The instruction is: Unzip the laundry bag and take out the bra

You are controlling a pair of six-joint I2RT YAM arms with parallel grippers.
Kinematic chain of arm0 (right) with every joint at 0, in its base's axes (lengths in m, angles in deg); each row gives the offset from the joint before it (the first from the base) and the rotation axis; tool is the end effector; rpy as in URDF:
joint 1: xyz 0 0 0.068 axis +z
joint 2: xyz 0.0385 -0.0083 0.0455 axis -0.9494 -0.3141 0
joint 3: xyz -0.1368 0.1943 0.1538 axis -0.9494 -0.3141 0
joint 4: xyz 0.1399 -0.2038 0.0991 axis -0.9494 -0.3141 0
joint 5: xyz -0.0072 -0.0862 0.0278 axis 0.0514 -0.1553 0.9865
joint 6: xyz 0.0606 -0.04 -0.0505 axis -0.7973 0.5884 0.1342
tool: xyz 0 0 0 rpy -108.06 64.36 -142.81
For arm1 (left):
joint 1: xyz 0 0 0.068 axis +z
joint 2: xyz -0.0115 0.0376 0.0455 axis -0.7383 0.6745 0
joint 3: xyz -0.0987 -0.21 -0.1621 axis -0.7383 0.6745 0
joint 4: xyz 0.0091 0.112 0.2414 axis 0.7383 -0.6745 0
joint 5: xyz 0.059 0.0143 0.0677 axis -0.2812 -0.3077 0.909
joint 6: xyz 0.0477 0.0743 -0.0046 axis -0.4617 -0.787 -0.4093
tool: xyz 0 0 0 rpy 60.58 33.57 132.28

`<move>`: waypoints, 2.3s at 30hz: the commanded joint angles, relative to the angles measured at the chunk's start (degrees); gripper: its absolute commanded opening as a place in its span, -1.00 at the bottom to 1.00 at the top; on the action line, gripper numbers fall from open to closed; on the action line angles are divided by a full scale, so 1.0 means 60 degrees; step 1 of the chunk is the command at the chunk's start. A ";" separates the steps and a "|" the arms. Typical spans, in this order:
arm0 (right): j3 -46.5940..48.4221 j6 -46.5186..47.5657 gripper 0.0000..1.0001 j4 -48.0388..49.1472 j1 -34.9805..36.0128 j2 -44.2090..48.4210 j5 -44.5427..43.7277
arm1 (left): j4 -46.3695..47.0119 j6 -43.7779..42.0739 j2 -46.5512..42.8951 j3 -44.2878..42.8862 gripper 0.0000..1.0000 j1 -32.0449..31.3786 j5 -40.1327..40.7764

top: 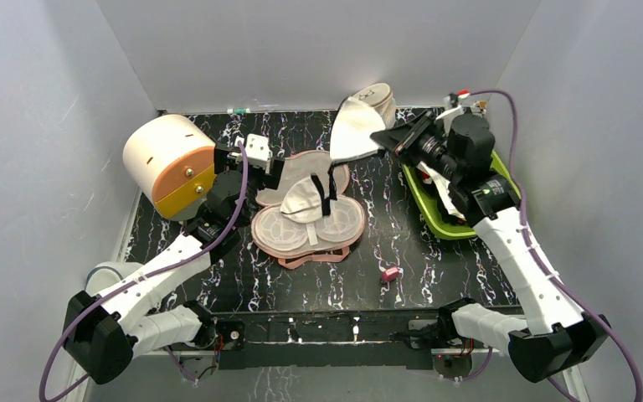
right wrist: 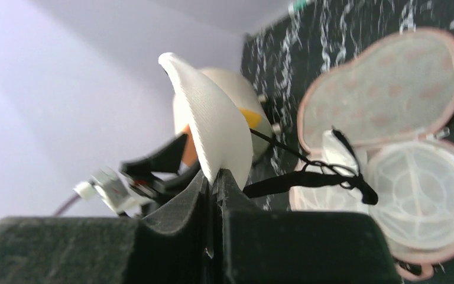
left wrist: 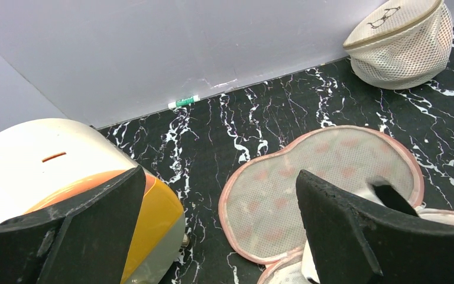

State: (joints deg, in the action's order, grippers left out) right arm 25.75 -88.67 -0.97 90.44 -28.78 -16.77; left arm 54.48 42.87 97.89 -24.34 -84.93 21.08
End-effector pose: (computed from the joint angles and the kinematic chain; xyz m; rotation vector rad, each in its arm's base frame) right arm 0.2588 0.1137 0.4097 0.4381 1.9271 1.2126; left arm 0.2530 -0.1407 0.3522 0.2206 1.4727 0.0938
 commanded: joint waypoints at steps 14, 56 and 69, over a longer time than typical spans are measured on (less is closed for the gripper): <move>0.5522 0.2032 -1.00 -0.0897 -0.0026 -0.0708 -0.6125 | 0.0275 0.0032 -0.0159 -0.0198 0.97 -0.0046 0.0253; 0.6473 0.5596 -1.00 0.1099 -0.2933 -0.2644 -1.0486 | 0.0066 0.0153 0.0236 -0.0345 0.97 -0.0042 0.0147; 0.3262 0.5248 -1.00 0.0512 -0.2933 -0.0572 -1.0528 | -0.0119 0.0332 0.0168 -0.0458 0.97 -0.0046 0.0053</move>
State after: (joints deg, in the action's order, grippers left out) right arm 48.94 -56.86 1.47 73.06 -37.50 -79.13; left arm 53.43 43.85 100.36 -24.37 -84.93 21.50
